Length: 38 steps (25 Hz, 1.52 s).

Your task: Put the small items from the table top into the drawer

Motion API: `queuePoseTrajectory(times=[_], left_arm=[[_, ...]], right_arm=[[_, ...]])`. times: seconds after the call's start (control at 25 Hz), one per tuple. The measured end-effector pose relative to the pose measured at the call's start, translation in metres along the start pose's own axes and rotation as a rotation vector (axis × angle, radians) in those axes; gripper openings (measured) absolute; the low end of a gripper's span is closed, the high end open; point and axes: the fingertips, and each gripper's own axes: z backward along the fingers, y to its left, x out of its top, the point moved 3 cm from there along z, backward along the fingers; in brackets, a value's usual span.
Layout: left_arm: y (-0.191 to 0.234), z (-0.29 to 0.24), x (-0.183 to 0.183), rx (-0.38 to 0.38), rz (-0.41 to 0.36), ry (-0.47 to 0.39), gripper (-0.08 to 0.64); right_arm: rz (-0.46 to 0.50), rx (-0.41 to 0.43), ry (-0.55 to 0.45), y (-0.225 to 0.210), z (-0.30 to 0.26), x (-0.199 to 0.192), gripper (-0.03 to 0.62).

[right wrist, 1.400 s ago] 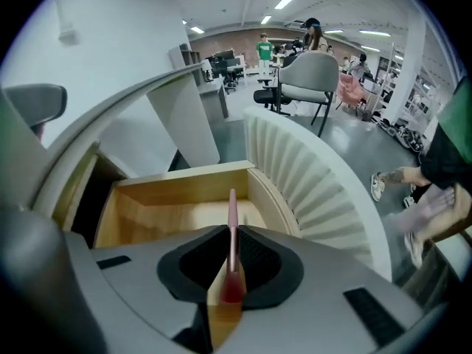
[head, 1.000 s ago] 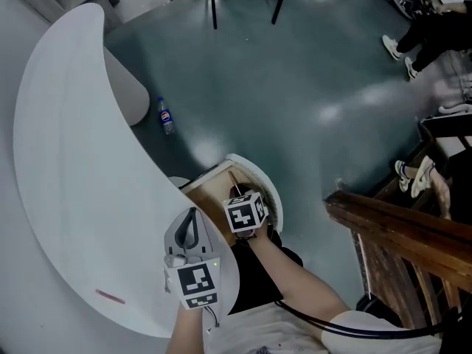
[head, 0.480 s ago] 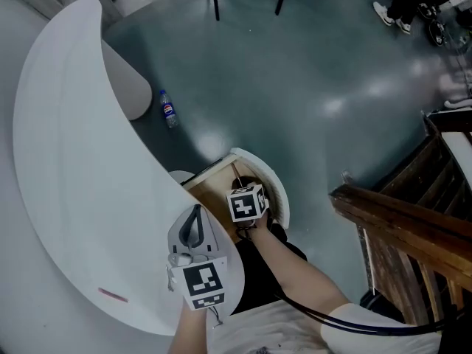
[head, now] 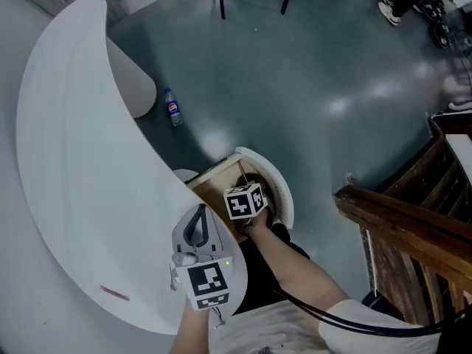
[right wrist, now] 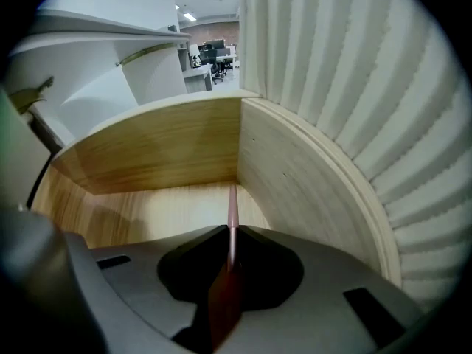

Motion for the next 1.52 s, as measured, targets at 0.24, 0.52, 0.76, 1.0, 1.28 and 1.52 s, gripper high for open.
queuePoseTrajectory(times=[0.24,0.52,0.76,1.0,1.28,1.52], left_arm=[[-0.001,0.0,-0.001,-0.01,-0.007,0.0,0.025],[0.001,0.002,-0.001,-0.016,-0.007,-0.006,0.025],[-0.002,0.001,-0.002,-0.023,-0.016,-0.003,0.025],[-0.002,0.002,-0.003,-0.028,-0.018,-0.007,0.025],[-0.005,0.014,-0.002,0.005,0.033,-0.018,0.025],[-0.012,0.047,0.011,0.06,0.079,-0.065,0.025]], right_arm=[[-0.023,-0.007,-0.005,0.0,-0.001,0.001,0.061],[-0.029,-0.019,-0.014,0.001,0.002,0.004,0.061],[-0.031,0.019,-0.009,0.003,0.002,0.0,0.063],[-0.045,0.048,-0.013,0.004,0.009,0.002,0.063],[-0.023,0.114,-0.023,0.009,0.039,0.003,0.063],[0.036,0.219,-0.062,0.02,0.102,0.005,0.063]])
